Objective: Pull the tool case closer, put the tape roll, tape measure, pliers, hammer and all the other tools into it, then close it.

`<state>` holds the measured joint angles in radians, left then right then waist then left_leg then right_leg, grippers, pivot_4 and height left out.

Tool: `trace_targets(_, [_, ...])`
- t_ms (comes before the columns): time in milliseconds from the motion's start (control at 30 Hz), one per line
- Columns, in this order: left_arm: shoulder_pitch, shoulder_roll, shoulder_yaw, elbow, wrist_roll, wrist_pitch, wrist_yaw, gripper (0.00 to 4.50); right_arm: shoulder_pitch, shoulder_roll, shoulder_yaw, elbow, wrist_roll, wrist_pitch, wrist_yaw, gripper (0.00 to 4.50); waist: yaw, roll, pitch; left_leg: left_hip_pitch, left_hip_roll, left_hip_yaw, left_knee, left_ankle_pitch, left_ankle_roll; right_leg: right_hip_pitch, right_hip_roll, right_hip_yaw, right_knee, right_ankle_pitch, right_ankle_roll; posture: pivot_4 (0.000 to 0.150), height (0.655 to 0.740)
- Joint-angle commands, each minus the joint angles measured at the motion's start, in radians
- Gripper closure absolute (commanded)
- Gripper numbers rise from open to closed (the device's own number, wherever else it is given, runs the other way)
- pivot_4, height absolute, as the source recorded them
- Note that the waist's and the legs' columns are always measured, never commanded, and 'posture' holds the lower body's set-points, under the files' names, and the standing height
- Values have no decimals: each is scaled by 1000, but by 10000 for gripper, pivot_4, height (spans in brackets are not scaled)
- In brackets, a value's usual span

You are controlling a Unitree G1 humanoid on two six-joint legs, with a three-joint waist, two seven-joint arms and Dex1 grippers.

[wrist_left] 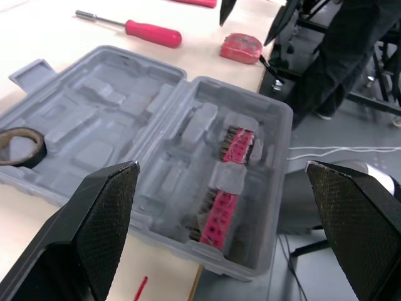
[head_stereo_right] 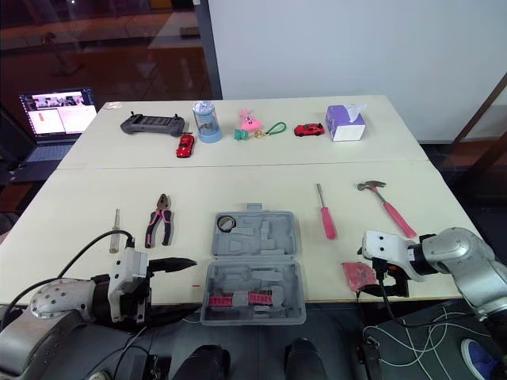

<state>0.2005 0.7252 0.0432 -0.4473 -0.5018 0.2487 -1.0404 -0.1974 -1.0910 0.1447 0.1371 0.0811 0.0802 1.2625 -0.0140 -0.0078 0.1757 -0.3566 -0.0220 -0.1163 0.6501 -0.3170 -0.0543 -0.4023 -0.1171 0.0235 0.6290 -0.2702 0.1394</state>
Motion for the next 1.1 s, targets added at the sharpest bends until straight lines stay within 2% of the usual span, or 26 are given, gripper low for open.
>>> trace_targets(33, [10, -8, 12, -39, 7, -20, 20, 0, -42, 17, 32, 82, -62, -111, 13, 143, 0, 0, 0, 0, 0, 0, 0, 0, 0, 0, 0, 0, 0, 0, 0, 1500, 7400])
trace_targets(267, [14, -10, 12, -45, 11, -12, 36, 0, -106, 41, 87, 185, -133, -231, 35, 143, -2, 1, 0, 0, 0, 0, 0, 0, 0, 0, 0, 0, 1, 0, 0, 1500, 7400])
trace_targets(533, [23, -7, 14, -56, 9, -9, 48, 0, -109, 73, 96, 223, -149, -266, 39, 143, -1, 1, 0, 1, 0, 0, 0, 0, -1, 0, 0, 0, 1, 0, 0, 1500, 7400])
trace_targets(700, [24, -4, 17, -56, 10, -7, 47, 0, -112, 86, 90, 229, -148, -278, 37, 15642, -4, 1, 0, 1, 0, 0, 0, 0, -1, 0, 0, 0, 1, 0, 0, 1500, 7400])
trace_targets(933, [18, -1, 17, -50, 11, -3, 46, 0, -117, 96, 79, 175, -125, -234, 45, 15635, -5, 1, 0, 1, 0, 0, 0, 0, -1, 0, 0, 0, 1, 0, 0, 1500, 7400])
trace_targets(1100, [-5, 7, 30, -17, 14, 7, 50, 0, -135, 110, 17, -38, -26, 19, 45, 15635, -2, 3, 1, 1, 0, 0, 0, 0, -1, 0, 0, 0, 2, 0, 0, 1500, 7400])
